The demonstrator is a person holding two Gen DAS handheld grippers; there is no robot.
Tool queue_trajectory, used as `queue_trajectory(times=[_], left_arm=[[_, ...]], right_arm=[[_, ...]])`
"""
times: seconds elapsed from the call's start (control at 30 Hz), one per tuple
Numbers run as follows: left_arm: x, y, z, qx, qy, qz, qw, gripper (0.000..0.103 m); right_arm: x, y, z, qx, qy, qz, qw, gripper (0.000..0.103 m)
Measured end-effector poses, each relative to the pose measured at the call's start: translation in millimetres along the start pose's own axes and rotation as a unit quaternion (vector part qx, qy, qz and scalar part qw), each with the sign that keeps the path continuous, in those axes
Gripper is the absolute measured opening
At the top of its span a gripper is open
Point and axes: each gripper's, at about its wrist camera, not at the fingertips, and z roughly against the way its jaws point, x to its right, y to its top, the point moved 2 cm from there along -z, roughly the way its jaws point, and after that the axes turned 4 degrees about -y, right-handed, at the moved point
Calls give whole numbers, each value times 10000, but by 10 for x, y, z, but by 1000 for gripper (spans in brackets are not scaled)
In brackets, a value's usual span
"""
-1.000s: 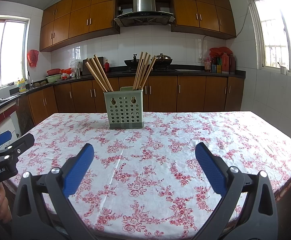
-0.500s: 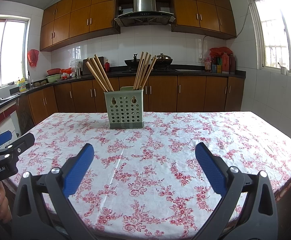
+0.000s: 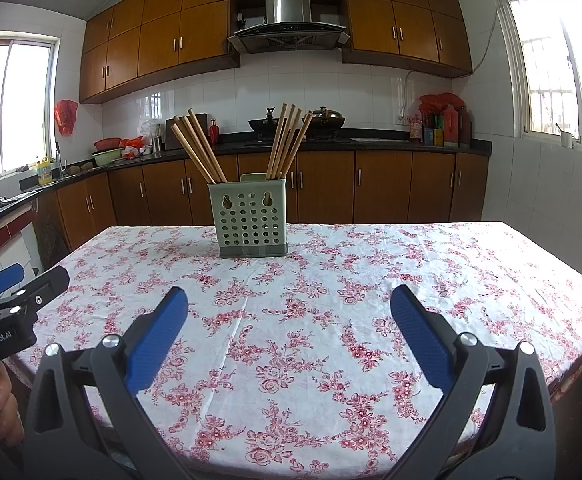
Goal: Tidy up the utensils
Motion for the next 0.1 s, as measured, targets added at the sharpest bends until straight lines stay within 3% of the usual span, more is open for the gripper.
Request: queue_trajectory(times=[0.1], left_arm=[[6,8,-2,-11,3,-7,10000,101]], right_arm=[[-1,1,0,0,-1,3,10000,99]])
